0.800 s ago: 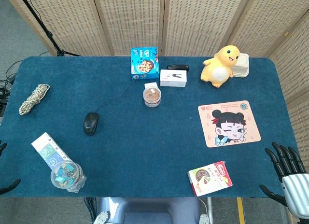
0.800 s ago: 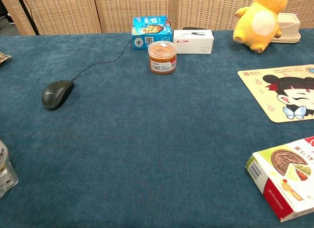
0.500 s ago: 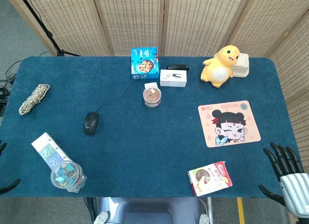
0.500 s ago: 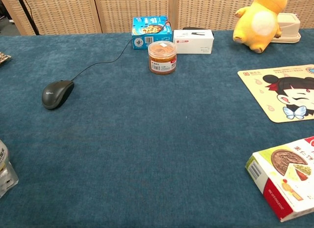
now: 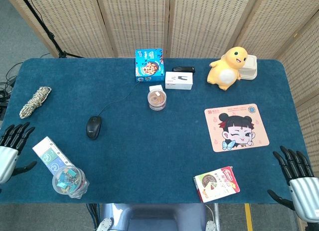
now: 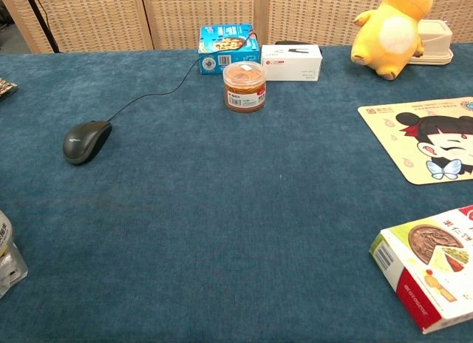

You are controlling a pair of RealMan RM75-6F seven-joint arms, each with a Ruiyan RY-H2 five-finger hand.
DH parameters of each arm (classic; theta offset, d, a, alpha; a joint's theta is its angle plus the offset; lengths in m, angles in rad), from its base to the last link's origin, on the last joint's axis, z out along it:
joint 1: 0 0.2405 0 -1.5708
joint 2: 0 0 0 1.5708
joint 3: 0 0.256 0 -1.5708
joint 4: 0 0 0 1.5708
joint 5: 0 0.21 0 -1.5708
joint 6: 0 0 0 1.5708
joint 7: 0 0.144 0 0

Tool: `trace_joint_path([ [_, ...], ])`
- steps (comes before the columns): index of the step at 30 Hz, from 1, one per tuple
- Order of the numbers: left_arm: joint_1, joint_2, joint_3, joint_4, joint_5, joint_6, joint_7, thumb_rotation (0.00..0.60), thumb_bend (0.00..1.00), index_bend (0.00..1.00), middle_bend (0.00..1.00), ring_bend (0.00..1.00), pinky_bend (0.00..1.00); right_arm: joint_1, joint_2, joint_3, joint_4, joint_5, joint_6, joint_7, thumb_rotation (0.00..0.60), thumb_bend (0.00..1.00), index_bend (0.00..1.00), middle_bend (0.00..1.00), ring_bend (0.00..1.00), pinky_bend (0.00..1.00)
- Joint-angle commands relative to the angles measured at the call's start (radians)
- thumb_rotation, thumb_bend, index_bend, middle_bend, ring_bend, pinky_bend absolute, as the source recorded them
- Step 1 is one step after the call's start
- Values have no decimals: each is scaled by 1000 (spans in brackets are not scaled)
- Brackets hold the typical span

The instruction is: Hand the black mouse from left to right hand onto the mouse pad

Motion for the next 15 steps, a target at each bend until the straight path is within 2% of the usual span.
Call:
trace_joint_path([
  [1,-148,-104,-20,219,90,-66,-34,600,100,0,0,0,0,1,1,9,-9,30,-10,-4,600,0,0,0,0,0],
  [7,-273,-185,-2,458,108,-159,-120,600,91,0,0,0,0,0,3,29,-23,69,-5,-10,600,0,0,0,0,0],
  [12,-336,-249,15,614,139,-134,-170,600,80,0,0,0,0,2,0,35,-30,79,-7,-21,600,0,0,0,0,0],
  [15,-397,-321,54,747,176,-158,-192,600,80,0,0,0,0,5,-9,43,-30,96,-15,-45,600,0,0,0,0,0],
])
